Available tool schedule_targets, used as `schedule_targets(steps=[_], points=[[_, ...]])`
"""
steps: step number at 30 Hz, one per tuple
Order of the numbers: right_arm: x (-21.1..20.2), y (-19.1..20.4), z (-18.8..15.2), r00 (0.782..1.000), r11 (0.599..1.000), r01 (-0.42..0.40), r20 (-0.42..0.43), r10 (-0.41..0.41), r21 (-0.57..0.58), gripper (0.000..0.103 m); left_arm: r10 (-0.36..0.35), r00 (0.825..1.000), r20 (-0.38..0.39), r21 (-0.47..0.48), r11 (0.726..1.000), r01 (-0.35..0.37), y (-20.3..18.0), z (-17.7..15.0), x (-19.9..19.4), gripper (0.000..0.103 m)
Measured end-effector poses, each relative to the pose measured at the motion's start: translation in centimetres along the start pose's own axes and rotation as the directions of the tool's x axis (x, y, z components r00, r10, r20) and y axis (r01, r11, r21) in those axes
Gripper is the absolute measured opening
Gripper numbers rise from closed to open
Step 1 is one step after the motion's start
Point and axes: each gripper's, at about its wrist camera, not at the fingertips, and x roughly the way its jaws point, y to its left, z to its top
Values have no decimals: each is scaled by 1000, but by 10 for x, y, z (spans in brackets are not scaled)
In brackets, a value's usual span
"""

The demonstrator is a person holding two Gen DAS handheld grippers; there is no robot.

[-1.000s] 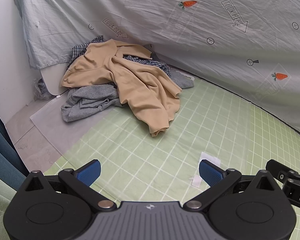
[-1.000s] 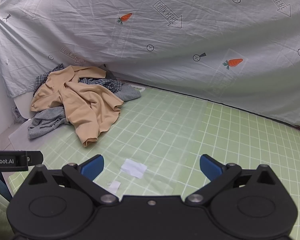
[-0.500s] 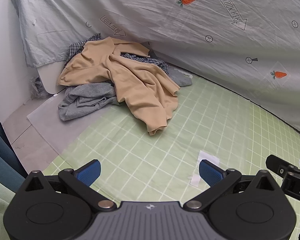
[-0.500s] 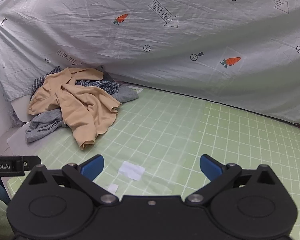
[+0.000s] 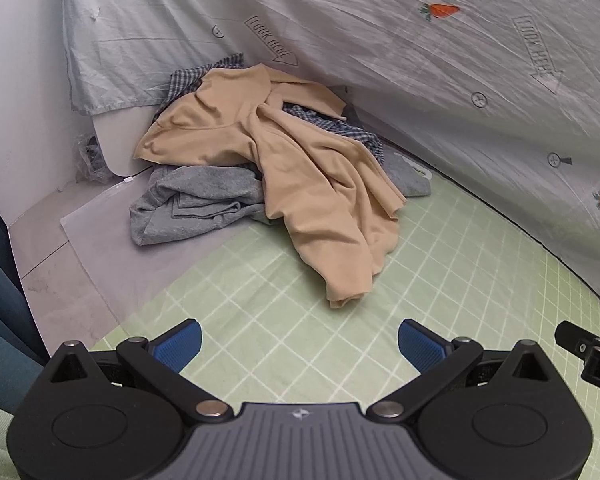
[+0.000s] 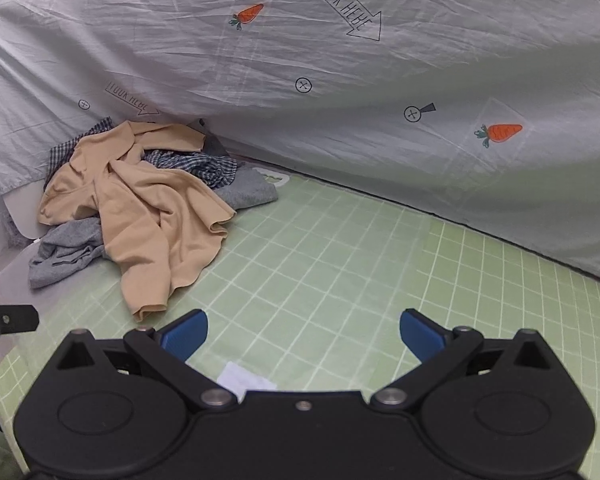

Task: Fold clothes
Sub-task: 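Reach both tools into the pile toward the beige shirt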

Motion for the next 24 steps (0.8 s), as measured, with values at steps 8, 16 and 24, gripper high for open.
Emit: schedule_targets(steps=[8, 16, 24], points=[[88, 20, 56, 1000, 989, -27, -14, 26, -143, 103, 43, 999, -32, -155, 987, -47, 21, 60, 74, 103], [212, 80, 104, 989, 956, -139, -75, 124, -258, 96, 38, 995, -87, -310, 949, -64, 45, 115, 165, 102], [281, 136, 120, 945, 892, -327, -111, 308, -313, 87, -44, 997, -68, -379, 925, 15, 48, 141, 212, 84]])
